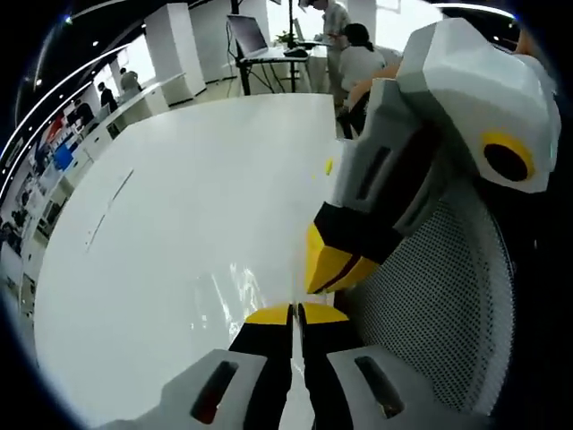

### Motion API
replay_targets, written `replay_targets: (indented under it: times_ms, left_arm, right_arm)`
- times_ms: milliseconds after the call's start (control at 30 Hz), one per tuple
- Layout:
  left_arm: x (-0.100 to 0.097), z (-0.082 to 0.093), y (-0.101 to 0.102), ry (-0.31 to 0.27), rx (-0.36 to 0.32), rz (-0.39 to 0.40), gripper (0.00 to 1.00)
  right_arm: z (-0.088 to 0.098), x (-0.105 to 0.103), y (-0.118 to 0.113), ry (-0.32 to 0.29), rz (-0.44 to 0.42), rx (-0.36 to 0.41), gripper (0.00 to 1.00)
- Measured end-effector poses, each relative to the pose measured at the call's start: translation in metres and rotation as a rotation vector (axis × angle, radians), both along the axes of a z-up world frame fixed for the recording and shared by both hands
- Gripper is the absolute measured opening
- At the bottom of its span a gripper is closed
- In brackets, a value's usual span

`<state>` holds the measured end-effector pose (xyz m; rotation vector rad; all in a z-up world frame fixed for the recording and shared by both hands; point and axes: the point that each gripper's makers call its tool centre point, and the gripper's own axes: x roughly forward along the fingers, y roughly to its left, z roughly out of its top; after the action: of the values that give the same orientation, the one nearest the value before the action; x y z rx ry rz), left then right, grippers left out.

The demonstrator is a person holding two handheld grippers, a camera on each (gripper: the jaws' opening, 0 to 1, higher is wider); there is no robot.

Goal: Open the resealable bag by pulling the two sides of the seal apart until the entire bag opening is separated and visibly accessible.

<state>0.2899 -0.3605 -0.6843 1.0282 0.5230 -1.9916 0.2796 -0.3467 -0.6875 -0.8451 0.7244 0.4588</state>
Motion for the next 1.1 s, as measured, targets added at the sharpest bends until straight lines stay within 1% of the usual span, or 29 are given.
replay_targets:
  times_ms: [67, 100, 133, 167, 233, 267, 333, 400, 433, 467, 500, 633, 800, 967, 1100]
  left_arm:
    - [0.002, -0.003, 0.001, 0.001, 0.015, 0.013, 0.0]
    - [0.002, -0.003, 0.002, 0.009, 0.026, 0.024, 0.0]
    - [0.002, -0.003, 0.002, 0.03, 0.036, 0.052, 0.0]
    - [0.002, -0.003, 0.001, 0.045, 0.035, 0.068, 0.0]
    - [0.003, -0.002, 0.0, 0.056, 0.03, 0.089, 0.0]
    - [0.005, -0.001, -0.001, 0.048, 0.021, 0.093, 0.0]
    - [0.01, 0.001, -0.005, 0.022, -0.017, 0.106, 0.0]
    - [0.013, 0.004, -0.008, 0.018, -0.036, 0.12, 0.0]
    - [0.016, 0.008, -0.012, 0.018, -0.064, 0.137, 0.0]
    - [0.017, 0.009, -0.013, 0.017, -0.071, 0.141, 0.0]
    - [0.02, 0.015, -0.018, 0.006, -0.11, 0.156, 0.0]
    - [0.029, 0.027, -0.029, -0.041, -0.183, 0.178, 0.0]
    - [0.04, 0.048, -0.043, -0.107, -0.287, 0.198, 0.0]
    - [0.047, 0.064, -0.053, -0.129, -0.361, 0.224, 0.0]
    - [0.053, 0.075, -0.06, -0.158, -0.419, 0.238, 0.0]
  right_arm:
    - [0.001, 0.0, 0.0, -0.003, -0.001, 0.003, 0.0]
    - [0.002, 0.0, 0.001, -0.003, -0.001, 0.006, 0.0]
    - [0.001, -0.001, 0.002, -0.002, -0.001, 0.008, 0.0]
    - [0.001, -0.001, 0.002, 0.0, 0.0, 0.007, 0.0]
    - [0.0, -0.002, 0.003, 0.004, 0.002, 0.006, 0.0]
    - [0.001, -0.001, 0.003, 0.004, 0.003, 0.007, 0.0]
    - [0.001, -0.001, 0.003, 0.002, 0.001, 0.01, 0.0]
    - [0.001, 0.0, 0.002, 0.0, -0.003, 0.012, 0.0]
    - [0.002, 0.0, 0.002, -0.001, -0.005, 0.013, 0.0]
    - [0.002, 0.0, 0.001, -0.001, -0.006, 0.014, 0.0]
    - [0.002, 0.0, 0.0, -0.004, -0.011, 0.019, 0.0]
    - [0.002, 0.002, -0.001, -0.008, -0.019, 0.022, 0.0]
    - [0.005, 0.004, -0.006, -0.019, -0.038, 0.026, 0.0]
    - [0.006, 0.006, -0.01, -0.032, -0.057, 0.032, 0.0]
    - [0.009, 0.009, -0.014, -0.045, -0.077, 0.043, 0.0]
